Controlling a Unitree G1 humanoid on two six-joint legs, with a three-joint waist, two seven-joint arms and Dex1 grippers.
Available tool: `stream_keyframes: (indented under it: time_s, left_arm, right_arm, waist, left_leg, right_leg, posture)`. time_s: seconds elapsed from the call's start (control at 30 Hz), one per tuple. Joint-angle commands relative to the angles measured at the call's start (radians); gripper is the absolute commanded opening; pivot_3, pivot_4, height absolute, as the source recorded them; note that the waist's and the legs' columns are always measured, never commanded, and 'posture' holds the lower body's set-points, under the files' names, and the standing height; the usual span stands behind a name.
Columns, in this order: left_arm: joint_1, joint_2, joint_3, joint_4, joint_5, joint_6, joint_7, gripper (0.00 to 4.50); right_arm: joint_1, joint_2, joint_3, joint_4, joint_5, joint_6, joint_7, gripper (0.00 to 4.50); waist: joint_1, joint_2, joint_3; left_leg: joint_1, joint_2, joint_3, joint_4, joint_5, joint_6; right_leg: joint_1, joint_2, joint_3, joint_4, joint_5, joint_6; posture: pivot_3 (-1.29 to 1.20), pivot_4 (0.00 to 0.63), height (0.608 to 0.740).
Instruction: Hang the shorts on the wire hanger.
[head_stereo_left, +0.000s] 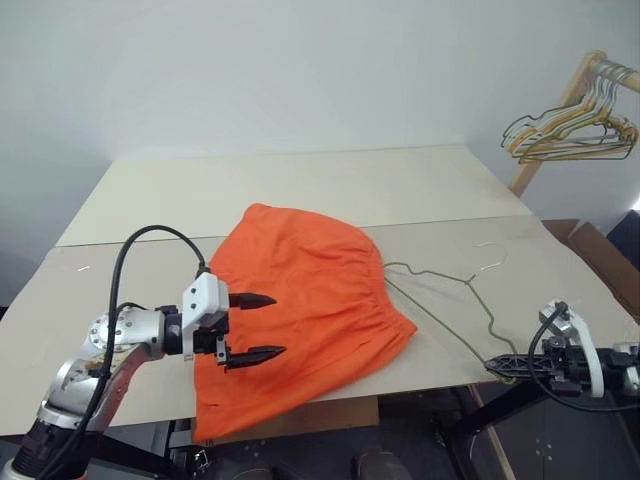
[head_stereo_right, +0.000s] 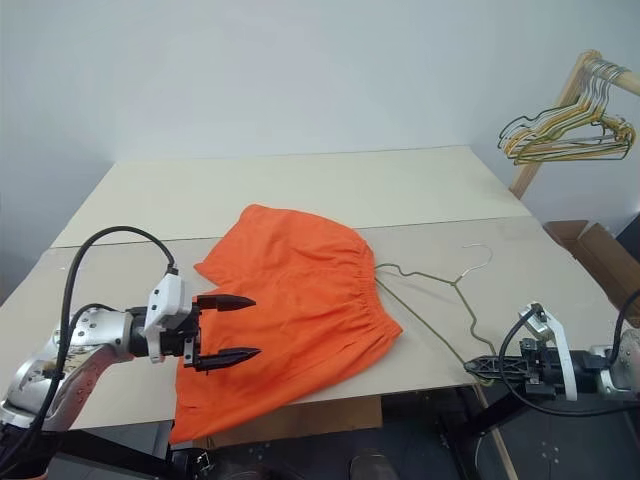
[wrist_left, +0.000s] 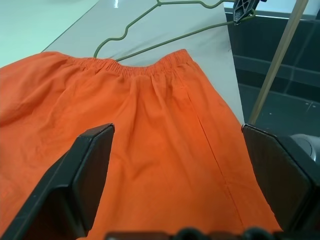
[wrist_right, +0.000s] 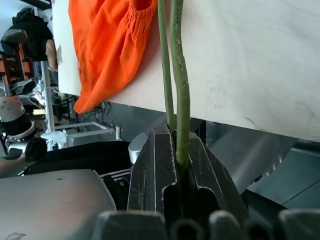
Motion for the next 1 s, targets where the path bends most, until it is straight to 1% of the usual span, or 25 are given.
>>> stream_keyframes:
  time_s: [0.03, 0.17, 0.3, 0.47, 0.57, 0.67, 0.73, 0.83, 0.9, 1.0]
  left_arm:
    - [0.004, 0.001, 0.001, -0.035, 0.006, -0.001, 0.009, 4.41]
    - [0.016, 0.000, -0.006, -0.044, 0.008, 0.002, 0.016, 4.41]
    - [0.024, 0.009, -0.025, -0.050, 0.032, -0.005, 0.017, 4.41]
    - [0.023, 0.002, -0.024, -0.062, 0.033, 0.004, 0.028, 4.41]
    - [0.041, 0.008, -0.014, -0.069, 0.038, 0.003, 0.038, 4.41]
    - [0.061, 0.011, -0.014, -0.081, 0.046, -0.002, 0.047, 4.41]
    - [0.068, 0.009, -0.018, -0.088, 0.053, -0.004, 0.055, 4.41]
    - [0.079, 0.009, -0.015, -0.096, 0.054, -0.003, 0.064, 4.41]
    - [0.086, 0.010, -0.011, -0.102, 0.055, -0.001, 0.069, 4.41]
    - [0.101, 0.015, 0.000, -0.109, 0.056, -0.001, 0.078, 4.41]
  right_arm:
    - [-0.012, 0.003, -0.029, -0.037, 0.030, -0.007, 0.039, 0.00]
    - [-0.043, 0.020, 0.007, -0.044, 0.026, -0.004, 0.058, 0.00]
    - [-0.152, 0.084, 0.055, 0.020, -0.014, 0.005, 0.027, 0.00]
    - [-0.284, 0.136, 0.176, 0.151, -0.105, -0.037, 0.067, 0.00]
    - [-0.348, 0.155, 0.271, 0.226, -0.171, -0.095, 0.148, 0.00]
    - [-0.435, 0.191, 0.348, 0.351, -0.255, -0.167, 0.222, 0.00]
    - [-0.506, 0.232, 0.362, 0.480, -0.308, -0.213, 0.239, 0.00]
    - [-0.590, 0.276, 0.358, 0.620, -0.358, -0.269, 0.262, 0.00]
    - [-0.621, 0.291, 0.355, 0.664, -0.358, -0.291, 0.264, 0.00]
    - [-0.607, 0.279, 0.403, 0.604, -0.267, -0.287, 0.264, 0.00]
  waist:
    - [0.001, 0.000, 0.000]
    - [0.001, 0.000, 0.000]
    - [-0.005, 0.000, 0.000]
    - [0.004, 0.001, 0.000]
    - [0.012, 0.001, 0.000]
    - [0.015, 0.001, -0.001]
    - [0.014, 0.001, -0.001]
    - [0.022, 0.001, -0.001]
    - [0.026, 0.001, -0.001]
    - [0.036, 0.001, -0.001]
  left_leg:
    - [0.000, 0.000, 0.000, 0.000, 0.000, 0.000]
    - [0.000, 0.000, 0.000, 0.000, 0.000, 0.000]
    - [0.001, 0.000, 0.000, 0.000, 0.000, 0.000]
    - [0.000, 0.000, 0.000, 0.000, 0.000, 0.000]
    - [-0.001, 0.000, 0.000, 0.000, 0.000, 0.000]
    - [0.000, 0.000, 0.000, 0.001, 0.000, 0.000]
    - [0.001, 0.000, 0.000, 0.001, 0.000, 0.000]
    - [0.001, 0.000, 0.000, 0.001, 0.000, 0.000]
    - [0.001, 0.000, 0.001, 0.001, 0.000, 0.000]
    - [0.000, 0.000, 0.000, 0.001, 0.000, 0.000]
  right_leg:
    - [0.000, 0.000, 0.000, 0.000, 0.000, 0.000]
    - [0.000, 0.000, 0.000, 0.000, 0.000, 0.000]
    - [0.000, 0.000, 0.000, 0.000, 0.000, 0.000]
    - [0.000, 0.000, 0.001, 0.000, 0.000, 0.000]
    - [0.000, 0.000, 0.000, 0.000, 0.001, 0.000]
    - [0.000, 0.000, 0.001, 0.000, 0.001, 0.000]
    - [0.000, 0.000, 0.001, 0.001, 0.001, -0.001]
    - [0.000, 0.000, 0.001, 0.001, 0.001, -0.001]
    - [0.000, 0.000, 0.001, 0.001, 0.001, -0.001]
    - [0.000, 0.000, 0.000, 0.001, 0.001, -0.001]
  posture:
    - [-0.11, 0.000, 0.740]
    - [-0.11, 0.000, 0.740]
    - [-0.11, 0.000, 0.740]
    - [-0.08, 0.000, 0.740]
    - [-0.06, 0.000, 0.740]
    - [-0.05, 0.000, 0.740]
    - [-0.04, 0.000, 0.740]
    - [-0.03, 0.000, 0.740]
    - [-0.02, 0.000, 0.740]
    - [0.00, 0.000, 0.740]
